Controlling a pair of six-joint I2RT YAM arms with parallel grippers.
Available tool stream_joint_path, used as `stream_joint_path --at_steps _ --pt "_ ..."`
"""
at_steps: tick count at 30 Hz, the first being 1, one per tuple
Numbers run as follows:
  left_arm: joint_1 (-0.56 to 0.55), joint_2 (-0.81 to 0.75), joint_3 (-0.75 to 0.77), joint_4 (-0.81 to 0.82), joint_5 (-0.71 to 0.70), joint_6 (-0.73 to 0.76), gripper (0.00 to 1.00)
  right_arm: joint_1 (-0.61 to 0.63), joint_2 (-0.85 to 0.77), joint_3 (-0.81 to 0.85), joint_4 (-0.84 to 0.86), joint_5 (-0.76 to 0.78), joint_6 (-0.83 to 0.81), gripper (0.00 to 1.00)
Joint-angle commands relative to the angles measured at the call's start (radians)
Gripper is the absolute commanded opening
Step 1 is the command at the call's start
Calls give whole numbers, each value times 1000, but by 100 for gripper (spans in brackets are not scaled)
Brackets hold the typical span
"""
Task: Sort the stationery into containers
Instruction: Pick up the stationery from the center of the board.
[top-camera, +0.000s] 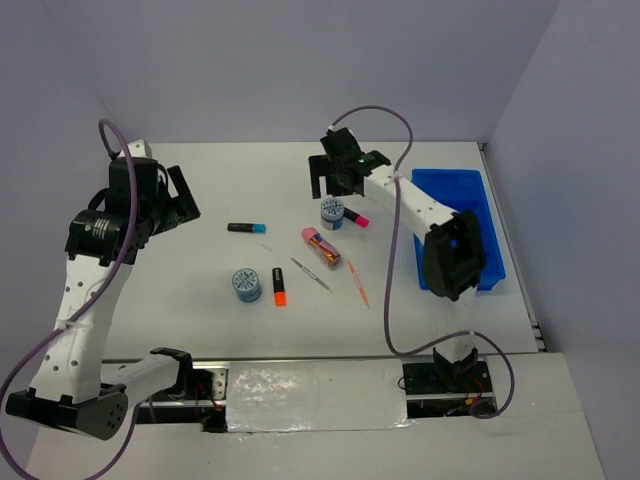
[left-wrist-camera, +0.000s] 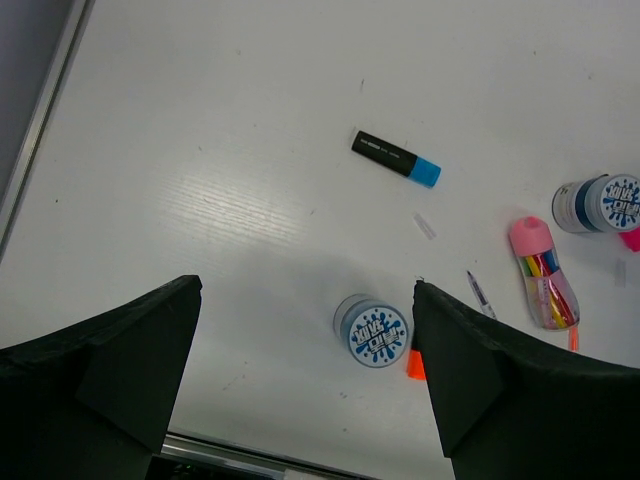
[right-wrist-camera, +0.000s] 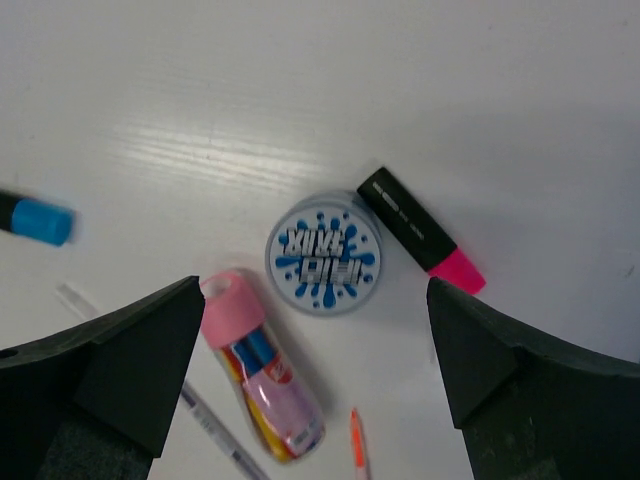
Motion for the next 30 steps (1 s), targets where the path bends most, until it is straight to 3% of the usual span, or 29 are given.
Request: stream_joint_path --at_steps 1,12,15,19,30 --pt "-4 -17 -13 6 0 -13 99 10 87 138 -15 70 -38 100" --pt "-4 -5 -47 -11 -33 12 99 8 215 129 -12 39 -46 98" --pt "-4 1 -56 -4 -30 17 99 8 210 77 19 7 -43 94" --pt "-4 11 -60 0 -27 26 99 4 226 83 17 -4 -45 80" --pt "-4 18 -58 0 -52 64 99 5 270 134 -40 -21 -40 84"
